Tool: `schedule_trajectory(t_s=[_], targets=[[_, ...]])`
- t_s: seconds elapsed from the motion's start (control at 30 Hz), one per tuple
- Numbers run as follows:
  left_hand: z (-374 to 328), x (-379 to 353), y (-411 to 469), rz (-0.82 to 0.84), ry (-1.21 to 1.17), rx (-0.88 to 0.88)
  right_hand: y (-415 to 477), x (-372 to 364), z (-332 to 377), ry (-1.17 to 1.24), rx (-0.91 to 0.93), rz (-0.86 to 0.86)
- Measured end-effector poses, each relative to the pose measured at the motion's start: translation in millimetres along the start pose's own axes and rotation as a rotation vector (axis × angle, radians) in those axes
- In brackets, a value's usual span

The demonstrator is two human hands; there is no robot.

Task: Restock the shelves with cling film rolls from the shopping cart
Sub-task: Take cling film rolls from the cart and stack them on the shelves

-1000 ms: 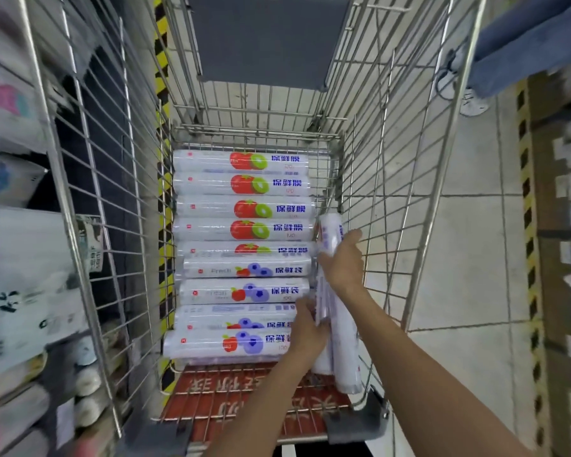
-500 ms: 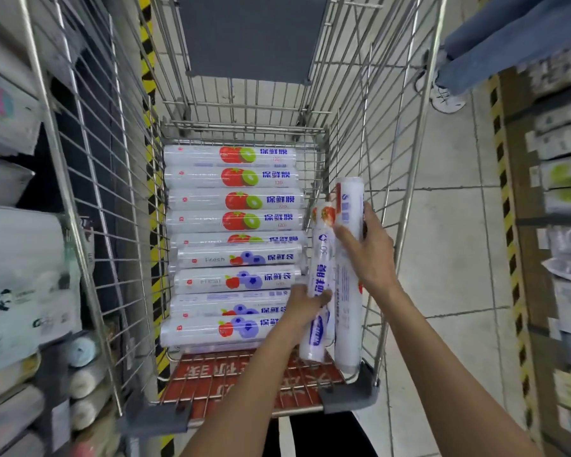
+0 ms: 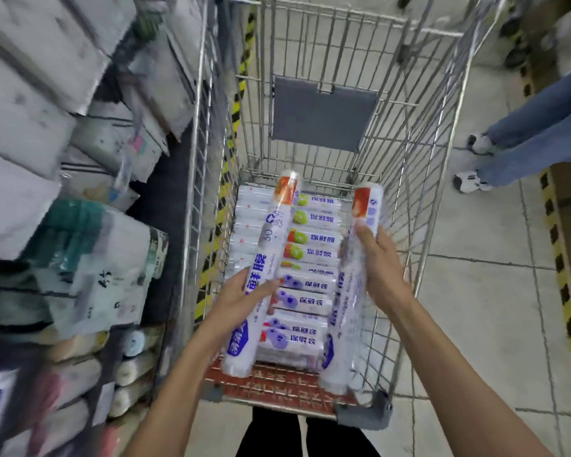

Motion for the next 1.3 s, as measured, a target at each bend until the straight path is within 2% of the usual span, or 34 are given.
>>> schedule_trajectory(t_s=[0.17,0.3,0.4,0.47,0.53,0.63,0.83,1.07,1.17,1.3], targets=[[-18.7,21.2,-76.1,-0.142,-0.035,-0.105,-35.9,-47.3,27.8,0.347,-0.136,0.269],[-21.4,31.8,-154.3,-0.293,-0.036,-0.141,-86.6,-81.1,50.4,0.493,-0.276,0.544],[-23.9,34.4,-222.5,-0.389,-0.021,-0.178,-132.5,-96.7,66.6,0.557,-0.336,0.683],[-22.1,37.1,-272.4,-0.484,0.004,-0.207,-168.9,-106.8,77.9,0.555,-0.342,0.777],[-21.0,40.4,-324.8,-0.598,0.133,-0.228,-205.9,-117.0,85.4,0.562,-0.374,0.865],[-4.8,48.9,-395.3,-0.828,0.269,-0.235,-262.1,-133.9,88.0,0.505,-0.419,0.987],[44.7,53.4,-527.2,-1.194,0.396,-0.149,-373.2,-171.5,66.1,0.403,-0.504,1.184],[135.4,49.8,-689.8,-1.429,0.466,0.042,-531.8,-206.2,13.8,0.329,-0.552,1.355],[169.9,45.6,-753.4,-1.449,0.485,0.096,-596.0,-213.9,-7.6,0.287,-0.524,1.408],[207.5,51.1,-830.2,-1.432,0.449,0.057,-680.6,-225.5,-28.4,0.314,-0.536,1.466]])
Point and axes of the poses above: each hand's wrist, its own y-axis towards the middle knuckle, its own x-axis out of the back of the hand, z = x × y, the point moved 5 cm from there along y, towards the middle knuckle, and after that the axes turned 3 degrees about y, right-handed, at the moved point
